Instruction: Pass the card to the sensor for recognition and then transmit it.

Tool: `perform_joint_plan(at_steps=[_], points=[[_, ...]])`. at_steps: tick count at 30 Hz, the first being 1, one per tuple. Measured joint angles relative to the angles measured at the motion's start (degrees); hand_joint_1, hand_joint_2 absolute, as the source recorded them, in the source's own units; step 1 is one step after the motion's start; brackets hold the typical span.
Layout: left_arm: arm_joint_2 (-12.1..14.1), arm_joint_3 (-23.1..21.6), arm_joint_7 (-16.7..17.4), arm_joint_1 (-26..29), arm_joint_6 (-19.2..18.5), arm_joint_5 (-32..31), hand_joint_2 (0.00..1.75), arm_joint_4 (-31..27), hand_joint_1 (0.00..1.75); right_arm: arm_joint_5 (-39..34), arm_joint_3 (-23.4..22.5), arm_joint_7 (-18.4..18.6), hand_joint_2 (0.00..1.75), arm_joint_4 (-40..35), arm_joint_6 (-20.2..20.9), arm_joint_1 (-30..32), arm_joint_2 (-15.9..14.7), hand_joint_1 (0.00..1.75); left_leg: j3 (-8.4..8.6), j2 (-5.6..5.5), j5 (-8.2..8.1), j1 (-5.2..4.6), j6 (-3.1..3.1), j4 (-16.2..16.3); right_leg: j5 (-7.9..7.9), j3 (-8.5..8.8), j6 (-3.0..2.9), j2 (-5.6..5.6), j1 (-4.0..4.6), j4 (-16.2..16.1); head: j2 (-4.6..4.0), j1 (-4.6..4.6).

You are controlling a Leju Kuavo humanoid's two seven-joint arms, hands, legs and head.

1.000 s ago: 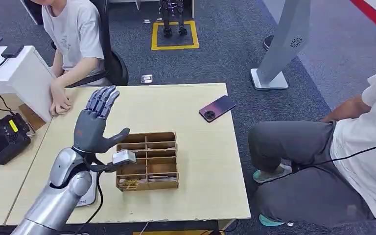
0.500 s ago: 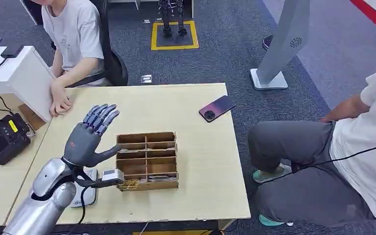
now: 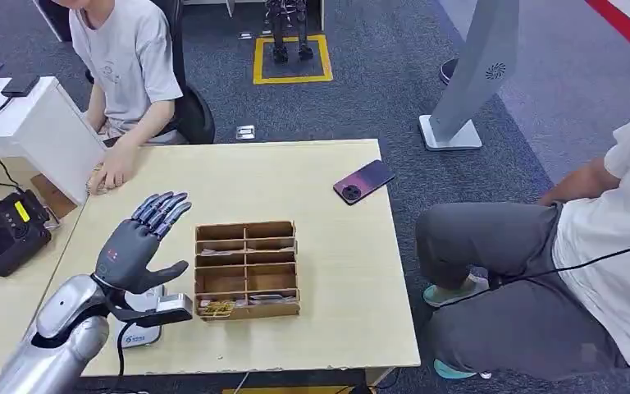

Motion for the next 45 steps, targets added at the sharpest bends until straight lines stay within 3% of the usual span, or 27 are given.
perform_joint_plan(at_steps=[14,23,33,45], points=[[0.61,0.0,0.0,0.48,-0.17,-0.83,1.75,-0.33,0.0,-0.48,0.11,-0.24,1.75,0.0,-0.31,-0.01,0.0,0.0,0.0,-0.01,0.0,0.01,0.0,0.0,0.0,0.0,0.0,-0.02,0.01,0.0,0.0,0.0],[0.48,-0.26,-0.76,0.33,-4.46,0.46,1.75,-0.94,0.0,-1.12,0.5,-0.02,1.75,0.0,-0.26,-0.01,0.0,0.0,0.01,0.0,0.0,0.0,0.0,0.0,0.0,-0.02,0.0,0.0,0.0,0.0,0.0,0.0],[-1.2,-2.89,-2.16,-1.65,-7.21,1.7,1.75,-0.92,0.0,-1.16,1.68,0.04,1.75,0.0,0.09,-0.09,0.0,0.0,0.01,0.0,0.0,0.0,0.0,0.01,0.0,-0.02,0.0,0.0,0.0,-0.01,0.0,0.0],[-3.54,-4.46,-2.12,-2.7,-7.45,2.62,1.75,-0.92,0.0,-1.23,2.78,0.22,1.75,0.0,0.31,-0.14,0.0,0.0,0.0,0.02,0.0,0.0,0.0,0.01,0.01,-0.03,-0.01,0.02,0.0,-0.01,0.0,0.0]])
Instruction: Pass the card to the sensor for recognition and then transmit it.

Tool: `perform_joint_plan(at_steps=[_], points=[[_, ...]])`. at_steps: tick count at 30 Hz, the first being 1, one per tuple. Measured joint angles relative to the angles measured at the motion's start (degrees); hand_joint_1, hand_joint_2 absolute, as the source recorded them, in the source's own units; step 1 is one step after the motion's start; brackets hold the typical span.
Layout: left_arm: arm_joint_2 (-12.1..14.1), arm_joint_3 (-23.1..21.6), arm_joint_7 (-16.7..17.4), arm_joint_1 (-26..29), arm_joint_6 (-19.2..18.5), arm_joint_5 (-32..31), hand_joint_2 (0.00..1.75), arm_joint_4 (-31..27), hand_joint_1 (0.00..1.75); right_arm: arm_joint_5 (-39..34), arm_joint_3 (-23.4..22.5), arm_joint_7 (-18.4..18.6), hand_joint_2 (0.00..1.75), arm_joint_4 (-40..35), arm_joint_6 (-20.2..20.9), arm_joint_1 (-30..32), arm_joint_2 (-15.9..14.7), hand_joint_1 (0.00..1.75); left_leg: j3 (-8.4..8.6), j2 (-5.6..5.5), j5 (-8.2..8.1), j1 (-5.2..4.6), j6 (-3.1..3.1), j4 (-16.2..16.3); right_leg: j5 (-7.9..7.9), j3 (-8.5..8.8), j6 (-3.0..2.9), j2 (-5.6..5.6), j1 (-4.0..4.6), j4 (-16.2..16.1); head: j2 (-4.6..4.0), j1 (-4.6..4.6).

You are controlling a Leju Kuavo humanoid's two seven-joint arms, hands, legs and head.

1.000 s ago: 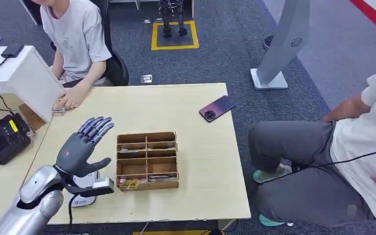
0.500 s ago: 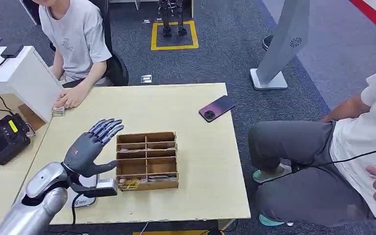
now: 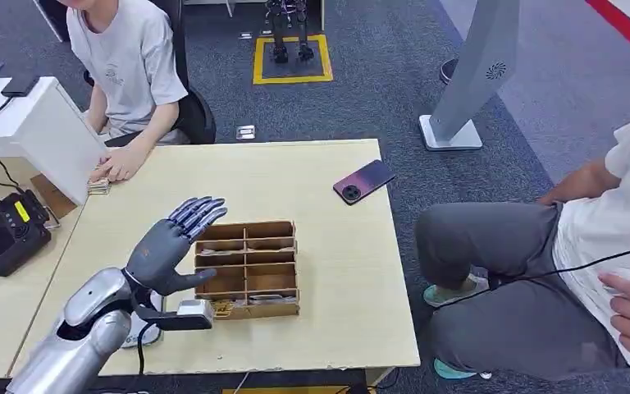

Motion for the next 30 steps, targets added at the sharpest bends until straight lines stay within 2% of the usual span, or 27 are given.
perform_joint_plan(at_steps=[14,30], points=[[-1.51,-1.57,2.14,-1.7,0.66,-2.25,1.75,1.84,0.0,-0.46,0.98,0.24,1.75,0.0,0.15,-0.1,0.0,0.0,0.0,-0.01,0.0,0.0,0.0,0.0,0.01,0.0,-0.01,0.0,0.0,0.0,0.0,-0.02],[-2.03,-2.49,2.82,-2.16,0.68,-2.6,1.75,4.09,0.0,-0.96,1.48,0.26,1.75,-0.02,0.17,-0.15,0.0,0.0,0.0,0.0,0.0,0.0,0.0,0.0,0.0,0.0,-0.01,0.0,0.0,0.0,0.0,0.0]])
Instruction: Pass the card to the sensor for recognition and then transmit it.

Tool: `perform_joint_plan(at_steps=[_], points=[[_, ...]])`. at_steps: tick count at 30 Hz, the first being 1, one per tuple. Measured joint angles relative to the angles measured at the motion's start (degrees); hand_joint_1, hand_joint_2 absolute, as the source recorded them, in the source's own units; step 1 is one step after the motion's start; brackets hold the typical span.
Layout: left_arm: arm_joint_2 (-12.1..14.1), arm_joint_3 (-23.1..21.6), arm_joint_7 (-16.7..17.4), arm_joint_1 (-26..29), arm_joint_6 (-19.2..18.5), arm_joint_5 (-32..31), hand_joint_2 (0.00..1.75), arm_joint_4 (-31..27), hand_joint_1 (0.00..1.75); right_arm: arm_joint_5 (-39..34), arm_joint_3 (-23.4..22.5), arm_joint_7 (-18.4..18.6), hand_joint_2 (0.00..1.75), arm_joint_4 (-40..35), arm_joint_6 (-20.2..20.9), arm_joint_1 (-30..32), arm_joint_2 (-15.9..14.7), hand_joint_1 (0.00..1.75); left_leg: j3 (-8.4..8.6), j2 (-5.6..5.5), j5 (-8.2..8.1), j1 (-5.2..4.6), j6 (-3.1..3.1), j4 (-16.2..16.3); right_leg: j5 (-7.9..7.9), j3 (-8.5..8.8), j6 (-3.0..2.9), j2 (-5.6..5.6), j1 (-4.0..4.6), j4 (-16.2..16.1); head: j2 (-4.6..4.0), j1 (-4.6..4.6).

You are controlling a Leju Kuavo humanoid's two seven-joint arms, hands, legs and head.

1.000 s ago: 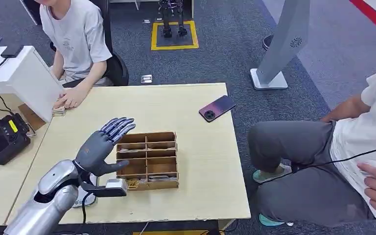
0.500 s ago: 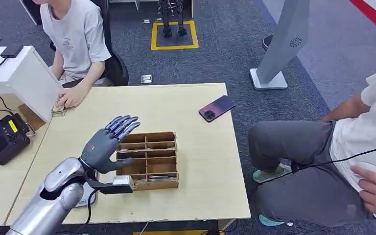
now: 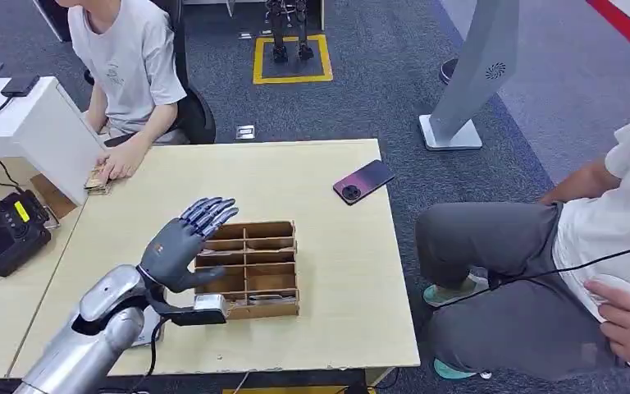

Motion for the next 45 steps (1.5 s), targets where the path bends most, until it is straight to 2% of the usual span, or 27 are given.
perform_joint_plan(at_steps=[45], points=[[0.0,-0.87,2.47,-0.41,1.01,-2.29,1.75,2.42,0.0,-1.29,1.31,-0.11,1.75,0.0,-0.11,-0.03,0.0,0.0,0.0,0.0,0.0,0.0,0.0,0.0,0.0,0.0,0.0,0.0,0.0,0.0,0.0,0.0]])
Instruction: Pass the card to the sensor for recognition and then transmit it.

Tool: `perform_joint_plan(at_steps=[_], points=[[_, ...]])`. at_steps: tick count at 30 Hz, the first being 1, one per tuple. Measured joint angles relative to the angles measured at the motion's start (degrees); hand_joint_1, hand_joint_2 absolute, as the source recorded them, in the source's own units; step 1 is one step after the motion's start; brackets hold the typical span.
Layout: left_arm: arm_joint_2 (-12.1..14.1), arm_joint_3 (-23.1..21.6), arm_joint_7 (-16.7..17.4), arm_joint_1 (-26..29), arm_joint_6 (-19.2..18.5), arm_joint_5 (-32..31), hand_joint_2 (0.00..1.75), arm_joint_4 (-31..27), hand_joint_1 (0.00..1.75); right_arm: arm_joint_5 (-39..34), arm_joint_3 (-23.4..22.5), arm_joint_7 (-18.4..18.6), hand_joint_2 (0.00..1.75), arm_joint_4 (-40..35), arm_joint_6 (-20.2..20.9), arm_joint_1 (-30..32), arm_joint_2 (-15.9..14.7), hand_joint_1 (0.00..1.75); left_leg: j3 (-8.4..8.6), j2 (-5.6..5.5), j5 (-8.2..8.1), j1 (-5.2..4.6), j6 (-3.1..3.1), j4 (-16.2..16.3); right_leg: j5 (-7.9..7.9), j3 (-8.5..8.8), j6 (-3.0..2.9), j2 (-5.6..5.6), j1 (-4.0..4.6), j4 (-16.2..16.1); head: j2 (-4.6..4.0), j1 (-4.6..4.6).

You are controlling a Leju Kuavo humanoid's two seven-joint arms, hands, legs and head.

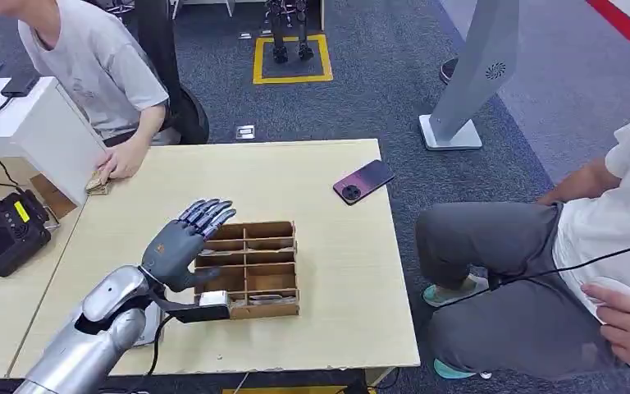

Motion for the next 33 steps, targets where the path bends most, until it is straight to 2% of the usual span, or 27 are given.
perform_joint_plan(at_steps=[2,10,11,12,33], points=[[-0.02,0.0,0.96,-0.19,0.35,-0.83,1.75,0.33,0.0,-0.39,0.24,0.0,1.75,0.0,-0.07,0.0,0.0,0.0,0.0,0.0,0.0,0.0,0.0,0.0,0.0,0.0,0.0,0.0,0.0,0.0,0.0,0.0],[-0.02,-0.02,1.14,-0.34,0.35,-1.27,1.75,0.66,0.0,-0.68,0.31,-0.04,1.75,0.0,-0.07,-0.01,0.0,0.0,0.0,0.0,0.0,0.0,0.0,0.0,0.0,0.0,0.0,0.0,0.0,0.0,0.0,0.0],[-0.02,-0.02,1.14,-0.34,0.35,-1.27,1.75,0.66,1.57,-0.72,0.33,-0.04,1.75,0.0,-0.07,-0.01,0.0,0.0,0.0,0.0,0.0,0.0,0.0,0.0,0.0,0.0,0.0,0.0,0.0,0.0,0.0,0.0],[-0.02,-0.02,1.14,-0.34,0.37,-1.27,1.75,0.66,1.75,-0.74,0.33,-0.04,1.75,0.0,-0.07,-0.01,0.0,0.0,0.0,0.0,0.0,0.0,0.0,0.0,0.0,0.0,0.0,0.0,0.0,0.0,0.0,0.0],[0.09,-0.02,0.44,-0.32,1.31,-0.48,1.75,0.66,1.75,-1.18,1.31,-0.55,1.75,0.0,-0.61,-0.06,-0.02,0.0,0.0,-0.01,0.0,0.0,0.0,0.0,0.0,0.0,0.0,-0.01,0.0,0.0,0.0,0.0]])
